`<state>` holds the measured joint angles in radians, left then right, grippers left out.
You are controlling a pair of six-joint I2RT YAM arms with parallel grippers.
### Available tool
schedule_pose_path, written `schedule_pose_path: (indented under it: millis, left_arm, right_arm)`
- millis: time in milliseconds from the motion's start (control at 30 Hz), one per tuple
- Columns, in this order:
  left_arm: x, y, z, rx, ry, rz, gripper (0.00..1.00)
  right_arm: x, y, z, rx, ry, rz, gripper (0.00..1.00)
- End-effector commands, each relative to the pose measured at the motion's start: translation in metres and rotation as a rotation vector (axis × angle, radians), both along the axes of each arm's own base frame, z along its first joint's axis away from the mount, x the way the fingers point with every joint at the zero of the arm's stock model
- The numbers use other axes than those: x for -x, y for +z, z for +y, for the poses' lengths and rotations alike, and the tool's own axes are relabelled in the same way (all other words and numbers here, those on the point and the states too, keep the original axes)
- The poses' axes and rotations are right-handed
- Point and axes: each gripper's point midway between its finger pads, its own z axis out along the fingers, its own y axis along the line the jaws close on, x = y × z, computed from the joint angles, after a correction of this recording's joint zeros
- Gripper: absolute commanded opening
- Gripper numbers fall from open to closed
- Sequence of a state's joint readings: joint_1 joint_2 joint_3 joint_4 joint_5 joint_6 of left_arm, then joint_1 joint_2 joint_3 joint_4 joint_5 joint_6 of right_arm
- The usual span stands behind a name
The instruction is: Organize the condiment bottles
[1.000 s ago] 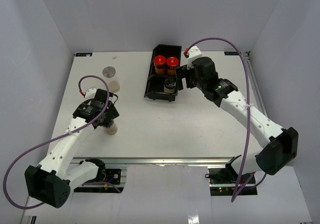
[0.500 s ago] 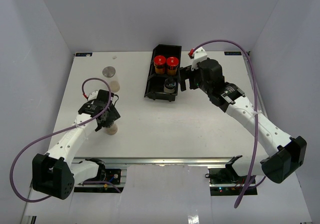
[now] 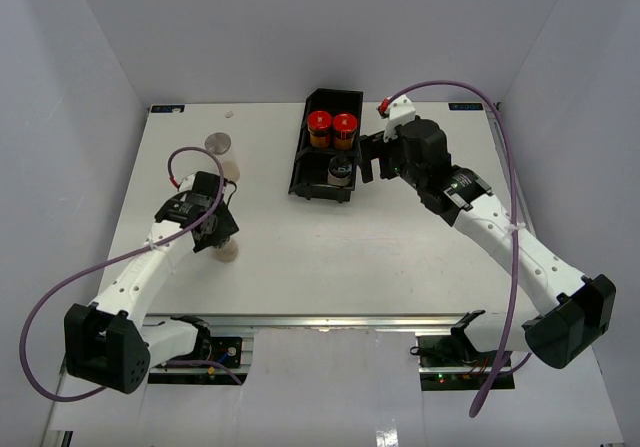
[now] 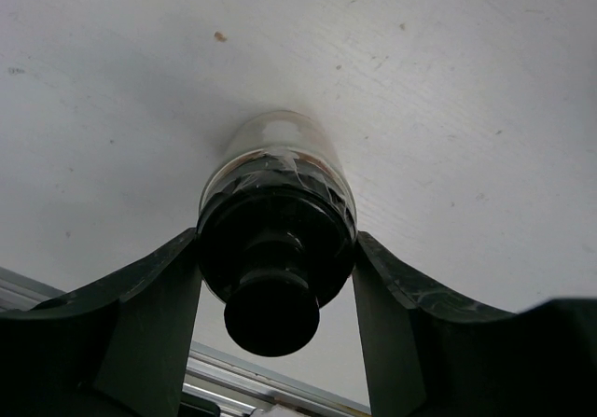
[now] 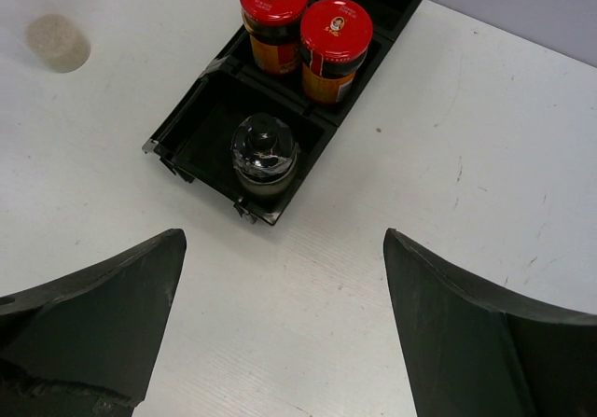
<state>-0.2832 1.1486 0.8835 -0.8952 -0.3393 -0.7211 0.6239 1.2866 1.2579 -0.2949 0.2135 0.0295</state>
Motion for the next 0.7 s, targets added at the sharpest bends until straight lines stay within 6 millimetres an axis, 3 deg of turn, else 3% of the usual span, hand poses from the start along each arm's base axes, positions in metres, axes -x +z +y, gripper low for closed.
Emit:
schedule_pose_path:
  millis: [0, 33, 100, 300, 333, 467, 667]
  left_arm:
    - [-0.044, 0.079, -0.031, 0.071, -0.145, -0.192, 0.00]
    - [-0.049, 0.084, -0.038, 0.075, -0.162, -0.195, 0.00]
    - [-0.062, 0.114, -0.059, 0.089, -0.214, -0.249, 0.00]
    - [-0.103, 0.143, -0.107, 0.075, -0.335, -0.264, 0.00]
    - [-0.110, 0.155, -0.113, 0.073, -0.347, -0.289, 0.00]
    - [-0.145, 0.170, -0.129, 0.034, -0.411, -0.353, 0.00]
    - [-0.188, 0.171, -0.160, 0.017, -0.533, -0.388, 0.00]
  right_arm:
    - [0.001, 0.019, -0.002, -0.029, 0.002, -0.060, 0.93]
    - [0.001, 0.019, -0.003, -0.028, -0.002, -0.061, 0.93]
    - [0.001, 0.019, -0.005, -0.022, -0.011, -0.063, 0.93]
    - [0.000, 0.020, -0.009, -0.011, -0.027, -0.068, 0.92]
    - [0.001, 0.020, -0.010, -0.010, -0.028, -0.067, 0.92]
    - [0.004, 0.018, -0.011, -0.013, -0.028, -0.061, 0.92]
    - [0.015, 0.006, -0.009, -0.056, -0.002, -0.043, 0.92]
